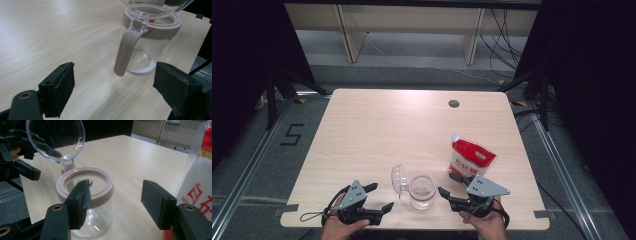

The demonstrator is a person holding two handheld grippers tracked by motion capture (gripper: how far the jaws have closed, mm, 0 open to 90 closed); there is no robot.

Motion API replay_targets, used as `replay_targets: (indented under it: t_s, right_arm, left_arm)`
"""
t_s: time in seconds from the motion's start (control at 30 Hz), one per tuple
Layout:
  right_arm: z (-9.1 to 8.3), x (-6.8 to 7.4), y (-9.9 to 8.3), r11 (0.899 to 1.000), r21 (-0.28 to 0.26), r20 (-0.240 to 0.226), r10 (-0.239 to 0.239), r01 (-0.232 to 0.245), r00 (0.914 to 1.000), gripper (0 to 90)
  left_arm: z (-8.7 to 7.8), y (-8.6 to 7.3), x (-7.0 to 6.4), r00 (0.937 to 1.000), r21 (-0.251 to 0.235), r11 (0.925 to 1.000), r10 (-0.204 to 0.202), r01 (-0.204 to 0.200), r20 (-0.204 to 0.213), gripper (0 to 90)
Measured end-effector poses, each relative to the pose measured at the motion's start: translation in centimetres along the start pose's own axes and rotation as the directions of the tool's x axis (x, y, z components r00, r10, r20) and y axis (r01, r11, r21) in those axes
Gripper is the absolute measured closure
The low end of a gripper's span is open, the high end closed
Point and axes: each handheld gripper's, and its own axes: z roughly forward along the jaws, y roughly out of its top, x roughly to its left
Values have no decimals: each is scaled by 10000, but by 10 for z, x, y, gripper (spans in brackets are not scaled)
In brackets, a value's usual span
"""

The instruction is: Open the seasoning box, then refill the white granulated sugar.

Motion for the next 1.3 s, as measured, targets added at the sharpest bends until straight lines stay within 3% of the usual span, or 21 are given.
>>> replay_targets:
  t_s: [0.03,0.07,0.2,0.33,0.37,0.43,0.47,0.5,0.53,0.6,0.63,0.73,0.77,0.8,0.9,0.93,1.0,1.1,1.17,1.2,1.3]
  right_arm:
    - [-2,2,-1,9992,149,-82,362,-361,9993,407]
    - [-1,1,-2,9997,-50,-181,241,-242,9995,407]
    - [-9,0,-6,9997,242,65,82,-84,9999,406]
    - [-15,-1,-10,9992,210,115,344,-346,9993,403]
    - [-17,-3,-10,9997,214,134,124,-127,9998,400]
    - [-22,-3,-11,9996,195,239,217,-222,9995,398]
    - [-24,-5,-11,9999,113,416,37,-42,9991,396]
    - [-28,-5,-13,9994,233,549,245,-258,9982,393]
    - [-29,-6,-13,9994,219,425,277,-286,9987,390]
    - [-36,-8,-16,9996,156,789,228,-241,9966,378]
    - [-40,-9,-17,9989,198,921,406,-426,9949,377]
    - [-49,-11,-20,9985,174,1026,505,-525,9934,359]
    - [-53,-9,-22,9969,212,1342,719,-754,9883,349]
    - [-55,-12,-23,9986,201,1414,465,-499,9889,342]
    - [-62,-17,-27,9970,264,1695,675,-730,9832,307]
    - [-64,-17,-29,9945,198,1938,975,-1032,9762,297]
    - [-65,-21,-32,9951,389,1837,827,-913,9795,288]
    - [-65,-25,-34,9953,572,2138,649,-788,9747,268]
    - [-67,-29,-36,9932,544,2252,882,-1029,9703,267]
    - [-67,-32,-37,9958,469,2299,653,-780,9710,262]
    - [-68,-35,-39,9908,409,2464,1151,-1289,9623,232]
  left_arm:
    - [0,0,-1,10000,-65,9999,-82,82,13,166]
    - [1,0,0,10000,-141,9999,-63,64,69,166]
    - [1,0,0,9999,-138,9999,-103,103,6,166]
    - [1,0,0,10000,-107,9999,-89,89,4,166]
    - [1,0,0,10000,-32,10000,-12,12,-24,167]
    - [0,0,1,10000,-36,10000,76,-76,3,166]
    - [0,0,0,10000,-88,10000,28,-29,-14,166]
    - [-1,0,1,10000,-85,10000,43,-43,-24,166]
    - [-1,0,1,10000,-99,10000,9,-10,-30,166]
    - [-1,-1,2,9998,-69,9998,204,-204,7,166]
    - [0,-1,1,10000,-64,10000,8,-8,-29,166]
    - [-1,-1,2,9999,-89,10000,25,-26,-166,166]
    - [-1,-1,2,9999,-114,9999,-42,41,-154,166]
    - [-2,-1,3,9996,-77,10000,18,-20,-279,166]
    - [-2,-2,4,9998,-115,9999,-130,128,-180,166]
    - [-2,-2,4,9998,-105,9999,-126,124,-165,166]
    - [-1,-1,4,9999,-167,9998,-122,120,-113,166]
    - [-2,-2,4,9999,-86,9999,-83,82,-129,166]
    - [-1,-2,4,9998,-75,9999,-105,104,-143,166]
    - [-1,-2,4,9998,-72,9999,-99,98,-143,166]
    - [-1,-2,4,9998,-55,9999,-103,102,-188,166]
